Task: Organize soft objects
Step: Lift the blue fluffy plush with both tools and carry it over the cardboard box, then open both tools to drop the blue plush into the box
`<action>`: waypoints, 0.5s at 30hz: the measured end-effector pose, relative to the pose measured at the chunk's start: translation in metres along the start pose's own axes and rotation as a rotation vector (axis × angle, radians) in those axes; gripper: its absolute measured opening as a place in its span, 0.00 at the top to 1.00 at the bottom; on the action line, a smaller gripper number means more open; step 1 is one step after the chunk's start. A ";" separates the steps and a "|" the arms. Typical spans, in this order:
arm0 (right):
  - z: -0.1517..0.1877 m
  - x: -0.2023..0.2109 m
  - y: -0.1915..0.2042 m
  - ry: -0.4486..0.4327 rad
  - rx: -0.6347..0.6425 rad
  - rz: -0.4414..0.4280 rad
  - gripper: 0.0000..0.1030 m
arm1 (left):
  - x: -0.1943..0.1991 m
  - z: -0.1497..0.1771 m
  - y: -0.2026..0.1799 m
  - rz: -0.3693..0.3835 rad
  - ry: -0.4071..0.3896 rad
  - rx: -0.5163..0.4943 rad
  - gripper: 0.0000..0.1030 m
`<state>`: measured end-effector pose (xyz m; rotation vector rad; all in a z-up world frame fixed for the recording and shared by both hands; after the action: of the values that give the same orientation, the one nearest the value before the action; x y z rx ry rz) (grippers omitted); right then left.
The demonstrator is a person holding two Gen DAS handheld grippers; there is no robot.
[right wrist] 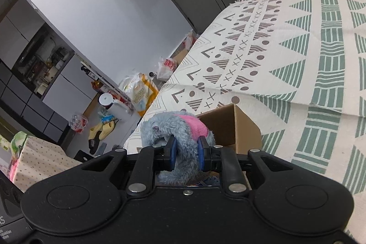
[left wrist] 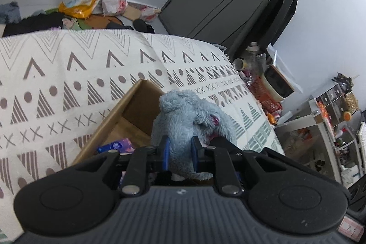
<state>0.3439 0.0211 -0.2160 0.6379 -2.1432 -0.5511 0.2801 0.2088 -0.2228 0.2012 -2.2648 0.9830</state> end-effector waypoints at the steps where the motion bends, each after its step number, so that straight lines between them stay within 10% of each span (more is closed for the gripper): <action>1: 0.000 -0.001 0.000 -0.001 0.005 0.005 0.79 | -0.001 0.000 0.000 -0.002 -0.001 0.002 0.82; 15: -0.005 0.056 -0.016 -0.066 0.031 0.037 0.49 | 0.000 0.008 -0.016 -0.154 0.019 -0.050 0.69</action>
<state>0.3217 -0.0259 -0.1896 0.6037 -2.2249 -0.5261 0.2823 0.1917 -0.2173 0.3376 -2.2176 0.8445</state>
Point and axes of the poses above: each gripper's, at about its wrist camera, not at the fingertips, and x roughly against the way its jaws point, y to its left, z to its underside, the point moved 2 cm from there along -x, roughly the way its jaws point, and after that the axes turned 1 degree about -y, right-handed, at the moved point
